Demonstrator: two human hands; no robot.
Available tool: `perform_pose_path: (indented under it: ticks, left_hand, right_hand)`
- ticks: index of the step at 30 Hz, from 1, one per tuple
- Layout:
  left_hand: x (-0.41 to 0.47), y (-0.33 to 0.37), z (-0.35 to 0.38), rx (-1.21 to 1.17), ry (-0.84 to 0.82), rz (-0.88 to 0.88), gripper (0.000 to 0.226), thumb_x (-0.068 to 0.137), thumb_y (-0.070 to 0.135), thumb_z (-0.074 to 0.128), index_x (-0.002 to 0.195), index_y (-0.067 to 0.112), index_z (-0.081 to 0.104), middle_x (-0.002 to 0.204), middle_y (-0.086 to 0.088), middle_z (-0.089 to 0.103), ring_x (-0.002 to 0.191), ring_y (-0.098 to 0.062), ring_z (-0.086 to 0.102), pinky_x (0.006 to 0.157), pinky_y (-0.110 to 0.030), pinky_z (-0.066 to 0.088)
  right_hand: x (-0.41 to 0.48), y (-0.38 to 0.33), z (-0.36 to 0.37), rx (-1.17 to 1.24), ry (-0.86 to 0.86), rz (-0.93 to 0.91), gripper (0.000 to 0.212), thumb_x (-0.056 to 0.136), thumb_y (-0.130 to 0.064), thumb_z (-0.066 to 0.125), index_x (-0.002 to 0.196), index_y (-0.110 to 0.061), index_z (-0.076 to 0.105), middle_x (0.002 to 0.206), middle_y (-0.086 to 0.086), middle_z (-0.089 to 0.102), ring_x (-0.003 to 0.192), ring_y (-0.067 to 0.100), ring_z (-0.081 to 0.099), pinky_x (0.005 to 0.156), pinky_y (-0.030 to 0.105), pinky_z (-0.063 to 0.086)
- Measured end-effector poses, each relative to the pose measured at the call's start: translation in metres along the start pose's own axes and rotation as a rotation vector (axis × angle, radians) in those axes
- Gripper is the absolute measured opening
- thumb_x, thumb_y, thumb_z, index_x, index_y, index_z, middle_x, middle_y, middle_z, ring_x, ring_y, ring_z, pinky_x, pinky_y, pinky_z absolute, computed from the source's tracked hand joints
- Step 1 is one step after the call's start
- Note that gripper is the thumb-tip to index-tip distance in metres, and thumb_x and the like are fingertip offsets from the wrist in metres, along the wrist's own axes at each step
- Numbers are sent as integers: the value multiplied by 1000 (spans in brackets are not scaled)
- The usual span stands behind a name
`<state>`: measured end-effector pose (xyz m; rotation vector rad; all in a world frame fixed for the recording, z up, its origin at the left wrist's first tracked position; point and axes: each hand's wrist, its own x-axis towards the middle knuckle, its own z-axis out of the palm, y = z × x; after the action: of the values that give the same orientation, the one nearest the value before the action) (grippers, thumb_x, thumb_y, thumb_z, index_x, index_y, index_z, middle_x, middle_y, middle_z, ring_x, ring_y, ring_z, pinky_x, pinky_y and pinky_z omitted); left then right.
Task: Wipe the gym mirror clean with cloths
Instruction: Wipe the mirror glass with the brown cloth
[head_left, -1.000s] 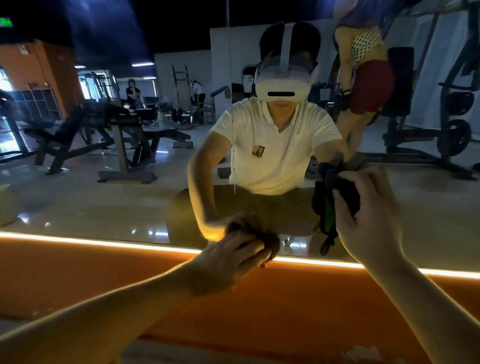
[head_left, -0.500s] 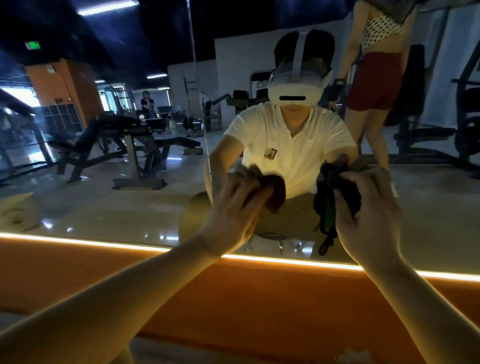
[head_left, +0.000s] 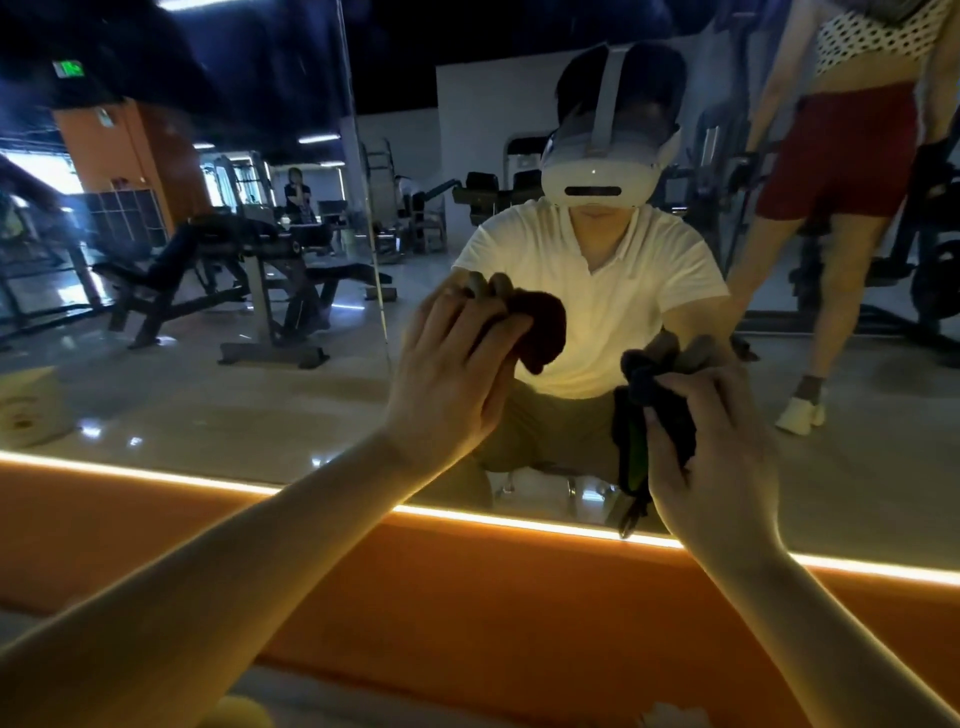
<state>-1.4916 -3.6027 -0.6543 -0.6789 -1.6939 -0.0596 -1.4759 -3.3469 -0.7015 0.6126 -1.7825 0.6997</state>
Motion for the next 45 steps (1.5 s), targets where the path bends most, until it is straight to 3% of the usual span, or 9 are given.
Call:
perform_pose_path:
  ticks: [4, 9, 12, 16, 21, 24, 34, 41, 45]
  left_hand:
    - [-35, 30, 22, -77, 0, 4, 43, 91, 13, 72, 128, 13, 52, 131, -8, 46, 118, -31, 48, 96, -46, 53]
    - [-117, 73, 31, -234, -340, 229, 50, 85, 10, 84, 126, 14, 55, 120, -3, 50, 103, -21, 51, 79, -41, 62]
    - [-104, 62, 23, -98, -442, 382, 52, 82, 18, 86, 129, 15, 64, 123, -5, 61, 111, -25, 54, 92, -45, 57]
    - [-24, 33, 3, -18, -195, 133, 54, 81, 16, 76, 131, 14, 56, 131, -16, 63, 127, -35, 47, 106, -57, 46]
    - [54, 29, 5, -49, 25, -174, 38, 97, 22, 66, 131, 15, 50, 130, -19, 55, 117, -31, 46, 94, -41, 45]
    - [31, 63, 31, -119, 18, -189, 34, 96, 20, 65, 127, 12, 53, 128, -20, 57, 118, -34, 49, 100, -37, 40]
    - [-84, 123, 73, 43, -346, 420, 33, 91, 21, 58, 124, 18, 56, 116, -7, 60, 98, -25, 61, 90, -44, 49]
    - [56, 87, 58, 91, 67, -73, 40, 97, 27, 66, 130, 14, 49, 130, -15, 47, 112, -34, 50, 91, -49, 44]
    - [15, 131, 80, -17, -39, -72, 41, 103, 38, 52, 133, 12, 47, 131, -19, 52, 114, -39, 56, 98, -52, 42]
  right_hand:
    - [-9, 6, -6, -3, 2, 37, 22, 96, -14, 60, 117, -10, 56, 115, 11, 52, 92, 22, 60, 66, 41, 58]
    - [-18, 10, -18, -25, -80, 80, 24, 95, -14, 62, 118, -12, 56, 114, 6, 47, 92, 22, 57, 64, 48, 59]
    - [-19, 9, -27, -33, -98, 140, 28, 93, -14, 64, 119, -15, 53, 116, 6, 46, 95, 25, 58, 68, 51, 59]
    - [10, 2, -41, -105, -109, 134, 27, 93, -12, 67, 119, -10, 58, 119, 10, 52, 98, 13, 52, 76, 41, 55]
    - [45, 0, -57, -184, -43, 164, 26, 94, -13, 65, 120, -10, 59, 121, 10, 53, 97, 8, 50, 77, 8, 36]
    - [12, 9, -64, -166, -47, 229, 25, 94, -12, 65, 118, -11, 58, 119, 7, 51, 97, 10, 52, 77, 14, 42]
    - [2, 61, -104, -143, -99, 142, 27, 93, -12, 65, 119, -9, 59, 117, 11, 53, 99, 17, 56, 78, 34, 53]
    - [10, 85, -110, -160, -100, 137, 26, 93, -13, 66, 118, -7, 61, 112, 12, 56, 92, 9, 49, 69, 18, 39]
    - [8, 91, -114, -135, -106, 38, 23, 96, -14, 64, 117, -9, 59, 113, 10, 54, 91, 12, 52, 67, 29, 50]
